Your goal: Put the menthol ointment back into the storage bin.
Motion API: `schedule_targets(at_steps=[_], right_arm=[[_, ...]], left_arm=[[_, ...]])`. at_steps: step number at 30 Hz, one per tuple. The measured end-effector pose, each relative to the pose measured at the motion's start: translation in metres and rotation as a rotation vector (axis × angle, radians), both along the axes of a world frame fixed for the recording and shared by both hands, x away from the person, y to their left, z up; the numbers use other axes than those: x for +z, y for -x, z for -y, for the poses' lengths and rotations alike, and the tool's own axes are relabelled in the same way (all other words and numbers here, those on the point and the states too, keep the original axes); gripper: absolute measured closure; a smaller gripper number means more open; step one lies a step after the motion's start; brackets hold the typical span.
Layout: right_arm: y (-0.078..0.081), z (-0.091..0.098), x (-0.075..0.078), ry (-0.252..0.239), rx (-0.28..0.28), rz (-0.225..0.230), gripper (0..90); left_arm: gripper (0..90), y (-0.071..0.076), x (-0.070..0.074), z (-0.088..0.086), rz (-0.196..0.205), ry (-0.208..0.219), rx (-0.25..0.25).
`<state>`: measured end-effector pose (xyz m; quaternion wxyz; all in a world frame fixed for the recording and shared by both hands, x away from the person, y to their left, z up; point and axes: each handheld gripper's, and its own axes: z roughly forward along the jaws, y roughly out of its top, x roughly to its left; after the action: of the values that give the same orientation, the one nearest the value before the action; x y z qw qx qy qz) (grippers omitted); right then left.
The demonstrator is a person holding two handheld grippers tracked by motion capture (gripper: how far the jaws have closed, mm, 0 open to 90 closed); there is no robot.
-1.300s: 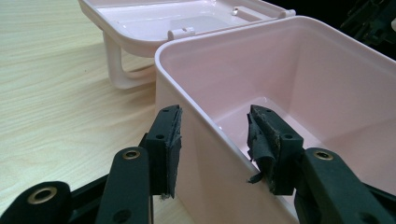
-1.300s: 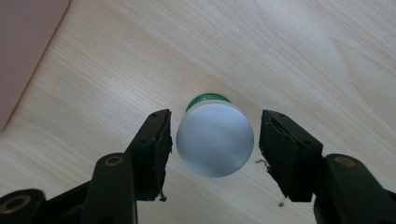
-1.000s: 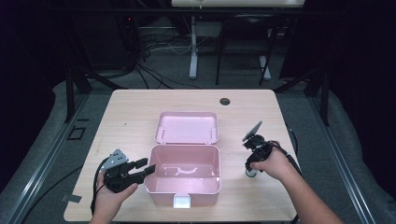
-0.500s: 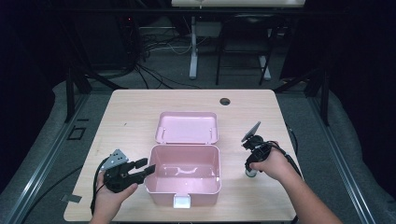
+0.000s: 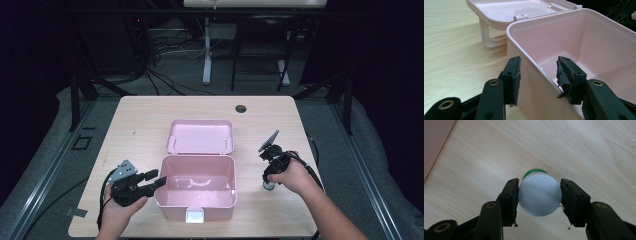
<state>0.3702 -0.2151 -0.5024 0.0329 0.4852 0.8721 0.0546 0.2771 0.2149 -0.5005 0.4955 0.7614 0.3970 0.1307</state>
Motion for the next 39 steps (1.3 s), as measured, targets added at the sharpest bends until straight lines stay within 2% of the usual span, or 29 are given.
schedule_targets(at_steps=[1,5,7,13,16,25,39], right_arm=[[0.000,0.000,-0.002,-0.009,0.001,0.014,50.1],[0.000,0.000,-0.002,-0.011,-0.001,0.011,49.9],[0.000,-0.001,-0.002,-0.002,-0.012,-0.011,49.6],[-0.001,-0.002,-0.008,0.012,0.000,-0.018,49.5],[-0.001,-0.001,-0.011,0.001,-0.008,-0.011,49.9],[0.000,-0.002,-0.009,-0.004,0.004,-0.007,50.2],[0.002,-0.009,0.016,-0.002,0.030,0.005,50.2]], left_arm=[[54.0,0.000,0.000,0.000,0.000,0.001,0.000],[53.9,0.000,0.000,0.000,0.000,0.001,-0.001],[53.8,0.000,0.000,0.000,-0.001,0.002,0.000],[53.8,0.000,0.000,0.000,-0.001,0.001,-0.001],[53.8,0.000,0.000,0.000,-0.003,0.000,-0.003],[53.8,0.000,0.000,0.000,-0.003,0.002,-0.001],[53.8,0.000,0.002,-0.001,0.004,0.003,0.005]])
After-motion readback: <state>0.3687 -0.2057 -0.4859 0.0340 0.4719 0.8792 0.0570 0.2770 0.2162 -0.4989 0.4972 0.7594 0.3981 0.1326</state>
